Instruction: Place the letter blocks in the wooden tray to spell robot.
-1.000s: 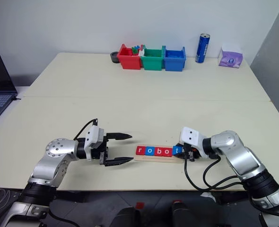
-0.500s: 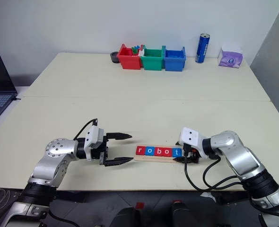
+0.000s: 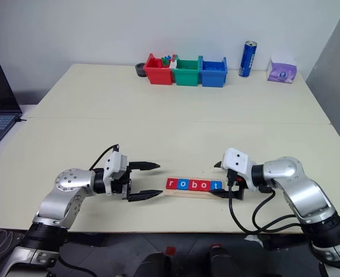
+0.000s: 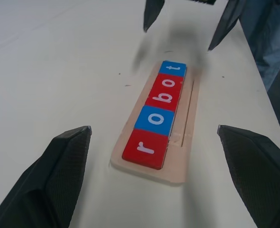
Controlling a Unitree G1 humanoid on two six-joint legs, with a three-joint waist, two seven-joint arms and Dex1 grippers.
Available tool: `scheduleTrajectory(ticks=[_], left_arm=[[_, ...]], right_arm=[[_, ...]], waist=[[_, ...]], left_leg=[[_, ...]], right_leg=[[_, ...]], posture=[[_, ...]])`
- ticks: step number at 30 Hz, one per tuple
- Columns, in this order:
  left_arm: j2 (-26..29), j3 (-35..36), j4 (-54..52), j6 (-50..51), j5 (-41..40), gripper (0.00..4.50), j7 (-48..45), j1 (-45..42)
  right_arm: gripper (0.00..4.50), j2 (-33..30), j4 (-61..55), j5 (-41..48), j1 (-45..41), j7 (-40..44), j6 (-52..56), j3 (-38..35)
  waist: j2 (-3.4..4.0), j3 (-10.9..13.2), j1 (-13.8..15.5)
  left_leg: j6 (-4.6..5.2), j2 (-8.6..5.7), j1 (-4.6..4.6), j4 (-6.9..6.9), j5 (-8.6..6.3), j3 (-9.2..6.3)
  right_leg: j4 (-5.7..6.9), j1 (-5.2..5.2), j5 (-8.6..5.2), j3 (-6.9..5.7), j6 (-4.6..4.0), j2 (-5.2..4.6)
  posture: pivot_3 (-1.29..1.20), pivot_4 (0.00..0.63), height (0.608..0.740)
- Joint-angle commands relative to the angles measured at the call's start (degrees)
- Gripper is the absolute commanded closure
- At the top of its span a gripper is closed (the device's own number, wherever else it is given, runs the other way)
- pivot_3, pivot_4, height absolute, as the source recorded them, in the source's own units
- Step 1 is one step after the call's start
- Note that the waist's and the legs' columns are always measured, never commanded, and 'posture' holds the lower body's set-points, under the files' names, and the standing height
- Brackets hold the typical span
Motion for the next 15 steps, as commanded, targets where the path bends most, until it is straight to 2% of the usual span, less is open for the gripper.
scheduleTrajectory(ticks=[1,8,15], left_arm=[[1.7,0.3,-0.2,-0.9,1.4,0.00,-0.8,-0.5],[2.4,1.6,-2.0,-2.5,3.0,0.00,1.9,-1.5],[3.4,1.5,-0.3,-2.7,1.8,0.00,-1.8,-3.1]], right_arm=[[0.08,-1.3,-6.4,3.5,2.8,-1.6,1.8,-6.0],[0.08,-4.6,-14.3,11.3,9.1,-2.0,6.2,-16.8],[0.08,-8.2,-14.6,13.9,11.9,-0.5,4.1,-19.3]], waist=[[0.00,0.0,0.0],[-0.02,0.0,0.1],[-0.02,0.0,0.1]], left_leg=[[0.00,0.00,0.00,0.00,0.00,0.01],[0.00,-0.01,0.01,0.02,0.00,0.02],[0.00,-0.01,0.03,0.02,0.00,0.06]], right_leg=[[0.00,0.00,0.00,0.02,0.01,0.00],[0.00,0.01,-0.14,0.04,0.24,-0.01],[0.00,0.02,-0.14,0.03,0.25,0.01]], posture=[[0.00,0.150,0.740],[0.00,0.150,0.740],[0.00,0.150,0.740]])
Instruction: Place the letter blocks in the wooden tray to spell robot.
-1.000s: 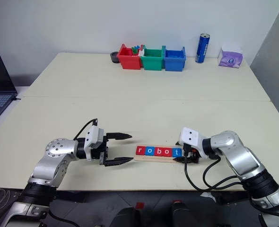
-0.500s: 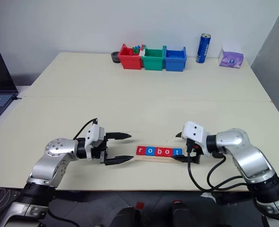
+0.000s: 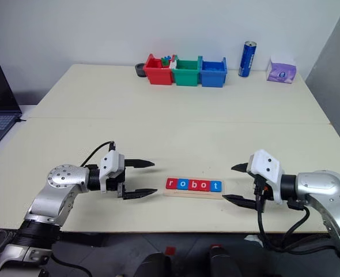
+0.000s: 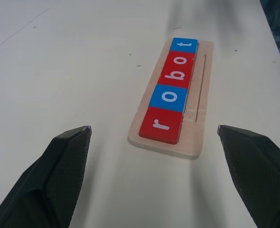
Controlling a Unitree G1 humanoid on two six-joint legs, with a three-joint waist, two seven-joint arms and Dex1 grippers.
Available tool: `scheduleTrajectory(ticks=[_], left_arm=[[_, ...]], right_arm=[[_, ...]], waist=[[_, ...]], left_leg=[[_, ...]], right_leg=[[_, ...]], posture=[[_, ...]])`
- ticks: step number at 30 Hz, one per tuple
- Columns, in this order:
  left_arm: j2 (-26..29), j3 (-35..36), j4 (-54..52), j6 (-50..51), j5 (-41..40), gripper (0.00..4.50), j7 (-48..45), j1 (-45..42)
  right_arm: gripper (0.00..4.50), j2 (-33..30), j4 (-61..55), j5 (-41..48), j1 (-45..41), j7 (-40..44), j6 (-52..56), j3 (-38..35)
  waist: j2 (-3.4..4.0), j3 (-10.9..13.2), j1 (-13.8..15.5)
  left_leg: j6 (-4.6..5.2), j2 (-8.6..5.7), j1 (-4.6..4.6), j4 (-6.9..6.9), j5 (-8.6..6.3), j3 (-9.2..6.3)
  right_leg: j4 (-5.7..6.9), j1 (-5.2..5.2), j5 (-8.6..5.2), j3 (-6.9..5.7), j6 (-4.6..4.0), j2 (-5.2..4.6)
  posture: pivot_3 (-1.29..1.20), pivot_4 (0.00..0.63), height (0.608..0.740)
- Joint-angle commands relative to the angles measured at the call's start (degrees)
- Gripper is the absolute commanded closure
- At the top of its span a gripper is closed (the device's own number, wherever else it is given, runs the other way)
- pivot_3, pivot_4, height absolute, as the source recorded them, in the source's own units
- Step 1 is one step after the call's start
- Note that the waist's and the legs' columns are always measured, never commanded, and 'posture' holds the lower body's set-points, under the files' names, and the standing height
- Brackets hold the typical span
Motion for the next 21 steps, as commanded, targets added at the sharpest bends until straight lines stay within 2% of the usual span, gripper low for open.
scheduleTrajectory(ticks=[1,13,21], left_arm=[[0.5,1.4,-0.7,-0.4,-1.6,0.00,-1.3,-1.2],[0.4,2.2,-3.3,2.0,-3.9,0.00,-1.1,-1.3],[0.6,2.5,-4.4,3.7,-5.0,0.00,-1.5,-1.0]], right_arm=[[0.08,-1.0,-1.4,1.9,-0.2,0.5,-2.0,-1.7],[0.08,1.8,1.3,4.1,-3.0,1.0,-7.0,1.8],[0.08,1.5,1.8,4.4,-4.3,0.7,-7.0,2.9]], waist=[[0.00,0.0,0.0],[-0.05,0.0,0.0],[-0.06,0.0,0.0]], left_leg=[[0.00,0.00,0.00,0.00,0.00,0.00],[0.00,0.01,-0.01,0.00,0.00,0.00],[0.00,0.01,-0.01,0.00,0.00,-0.01]], right_leg=[[0.00,0.00,0.00,0.00,0.00,0.00],[0.00,0.00,0.00,0.01,0.01,0.00],[0.00,0.00,0.00,0.01,0.00,0.00]], posture=[[0.00,0.150,0.740],[0.00,0.150,0.740],[0.00,0.150,0.740]])
